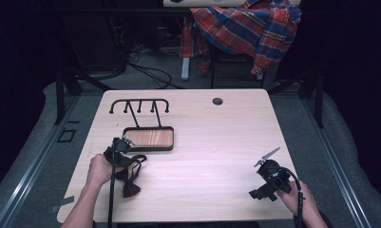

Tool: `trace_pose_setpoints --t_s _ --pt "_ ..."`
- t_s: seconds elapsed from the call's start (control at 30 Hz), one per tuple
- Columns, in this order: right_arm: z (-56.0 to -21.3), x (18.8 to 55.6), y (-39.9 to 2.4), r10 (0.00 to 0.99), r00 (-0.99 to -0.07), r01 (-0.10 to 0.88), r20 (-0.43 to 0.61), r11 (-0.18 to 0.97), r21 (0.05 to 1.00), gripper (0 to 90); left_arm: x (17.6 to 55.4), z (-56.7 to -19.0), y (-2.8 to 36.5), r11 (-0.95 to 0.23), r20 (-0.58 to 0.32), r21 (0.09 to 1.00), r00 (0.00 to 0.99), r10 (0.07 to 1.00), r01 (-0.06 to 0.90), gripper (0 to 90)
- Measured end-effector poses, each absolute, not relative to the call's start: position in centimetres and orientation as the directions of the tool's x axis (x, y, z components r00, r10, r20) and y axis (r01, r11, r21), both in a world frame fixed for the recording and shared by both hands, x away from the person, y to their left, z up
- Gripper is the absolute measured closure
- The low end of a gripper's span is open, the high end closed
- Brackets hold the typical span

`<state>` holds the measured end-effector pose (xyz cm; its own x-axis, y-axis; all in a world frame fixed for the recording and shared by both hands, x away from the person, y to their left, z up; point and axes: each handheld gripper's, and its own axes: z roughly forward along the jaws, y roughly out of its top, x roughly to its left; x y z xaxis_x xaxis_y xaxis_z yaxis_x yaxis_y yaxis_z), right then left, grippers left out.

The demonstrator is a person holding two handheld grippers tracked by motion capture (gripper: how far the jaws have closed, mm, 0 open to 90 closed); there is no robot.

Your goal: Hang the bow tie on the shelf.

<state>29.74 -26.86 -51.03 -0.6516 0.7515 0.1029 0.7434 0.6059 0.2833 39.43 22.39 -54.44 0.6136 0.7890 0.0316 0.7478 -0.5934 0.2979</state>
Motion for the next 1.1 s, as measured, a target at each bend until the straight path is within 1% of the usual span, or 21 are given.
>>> trace_pose_setpoints --t_s 0.03,0.07,0.13,0.2,0.27,0.33,0.57,0.63,0.7,0.73,0.77,0.87,1.1 --pt "-51.1 29.6 -26.8 0.761 -0.639 0.752 0.111 0.589 0.296 15.4 39.5 -54.5 22.4 -0.591 0.027 0.293 0.611 0.791 0.752 80.0" --pt "-51.1 29.6 -26.9 0.760 -0.640 0.753 0.114 0.590 0.291 15.4 39.6 -54.6 22.4 -0.588 0.020 0.277 0.607 0.794 0.760 75.3" --pt "-51.1 29.6 -26.9 0.762 -0.638 0.755 0.114 0.589 0.289 15.4 39.6 -54.7 22.4 -0.594 0.027 0.271 0.611 0.791 0.758 75.3" --pt "-51.1 29.6 -26.9 0.761 -0.639 0.753 0.112 0.590 0.290 15.5 39.6 -54.7 22.3 -0.601 0.035 0.266 0.616 0.787 0.754 78.1" --pt "-51.0 29.7 -26.9 0.758 -0.644 0.751 0.108 0.598 0.281 15.5 39.6 -54.8 22.2 -0.606 0.041 0.268 0.619 0.784 0.749 85.6" --pt "-51.0 29.7 -27.0 0.756 -0.647 0.749 0.103 0.604 0.272 15.5 39.5 -54.8 22.1 -0.620 0.049 0.263 0.631 0.774 0.739 87.4" --pt "-51.0 29.6 -27.1 0.754 -0.649 0.747 0.100 0.606 0.274 15.4 39.4 -54.5 22.0 -0.634 0.077 0.264 0.639 0.765 0.727 88.3" --pt "-51.0 29.4 -27.1 0.762 -0.639 0.755 0.102 0.596 0.275 15.5 39.4 -54.2 22.0 -0.623 0.076 0.284 0.631 0.772 0.728 88.4" --pt "-51.0 29.4 -27.3 0.763 -0.639 0.754 0.100 0.595 0.279 15.4 39.3 -53.6 22.2 -0.603 0.078 0.324 0.615 0.785 0.728 88.5" --pt "-51.0 29.4 -27.3 0.763 -0.639 0.754 0.100 0.595 0.279 15.4 39.3 -53.6 22.2 -0.603 0.078 0.324 0.615 0.785 0.728 88.5" --pt "-51.0 29.3 -27.3 0.769 -0.631 0.760 0.101 0.588 0.277 15.4 39.3 -53.2 22.4 -0.598 0.086 0.349 0.610 0.787 0.722 88.5" --pt "-51.0 29.2 -27.3 0.772 -0.626 0.763 0.110 0.578 0.290 15.5 39.1 -52.6 22.7 -0.592 0.090 0.370 0.606 0.790 0.716 88.5" --pt "-50.9 29.3 -27.4 0.764 -0.636 0.757 0.109 0.590 0.280 15.4 38.2 -51.0 23.7 -0.547 0.087 0.454 0.576 0.813 0.704 88.5"
